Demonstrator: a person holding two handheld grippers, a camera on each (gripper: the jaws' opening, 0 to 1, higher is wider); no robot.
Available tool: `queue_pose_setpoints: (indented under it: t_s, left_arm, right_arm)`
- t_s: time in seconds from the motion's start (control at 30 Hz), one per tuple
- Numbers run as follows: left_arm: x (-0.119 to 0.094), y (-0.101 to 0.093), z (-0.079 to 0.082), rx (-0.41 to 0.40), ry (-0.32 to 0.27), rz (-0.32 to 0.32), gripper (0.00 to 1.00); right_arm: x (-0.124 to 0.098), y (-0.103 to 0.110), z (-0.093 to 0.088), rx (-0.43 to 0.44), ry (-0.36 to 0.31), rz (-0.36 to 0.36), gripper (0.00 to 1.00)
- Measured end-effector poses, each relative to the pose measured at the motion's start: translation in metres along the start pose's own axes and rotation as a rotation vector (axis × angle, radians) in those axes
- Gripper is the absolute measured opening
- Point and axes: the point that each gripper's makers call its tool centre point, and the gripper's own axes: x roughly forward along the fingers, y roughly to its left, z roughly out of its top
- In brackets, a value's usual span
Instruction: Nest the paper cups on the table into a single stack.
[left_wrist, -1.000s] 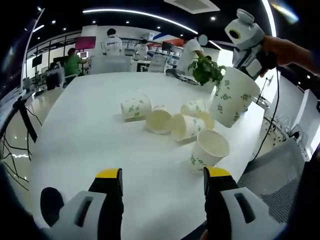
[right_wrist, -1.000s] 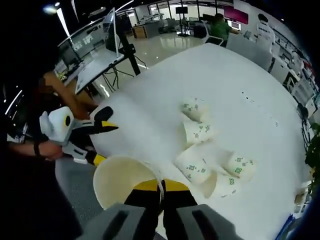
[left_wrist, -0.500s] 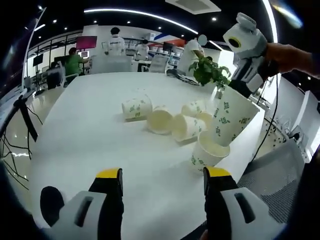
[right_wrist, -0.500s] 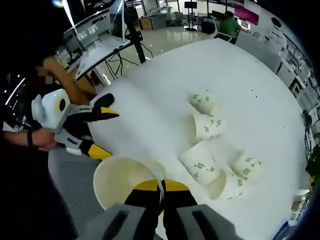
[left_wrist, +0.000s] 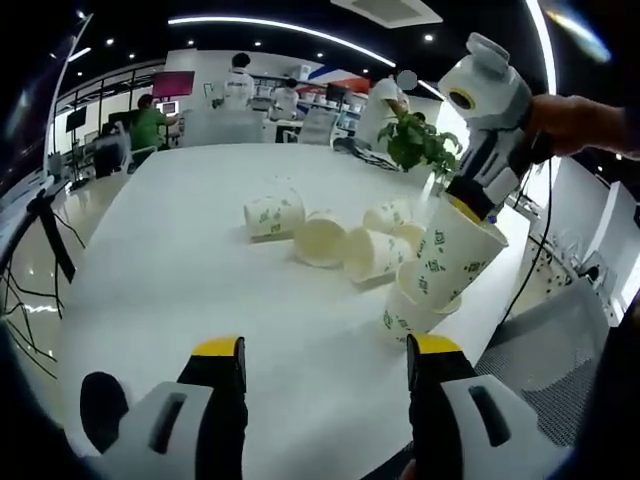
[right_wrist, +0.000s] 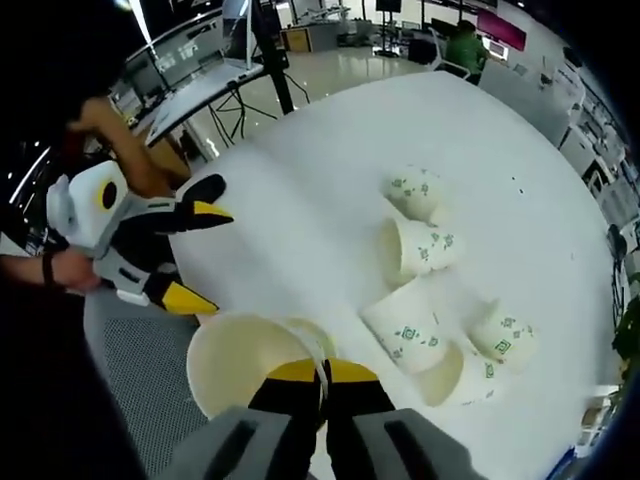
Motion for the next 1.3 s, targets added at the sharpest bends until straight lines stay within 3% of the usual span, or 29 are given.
queue_pose_setpoints:
  t_s: [1.3]
  left_arm:
    - [0.000,0.002,0.000,-0.012,-0.002,0.005,0.63]
  right_arm:
    - [0.019,-0.003,-0.008,0.013,0.024,-0.005,0.00]
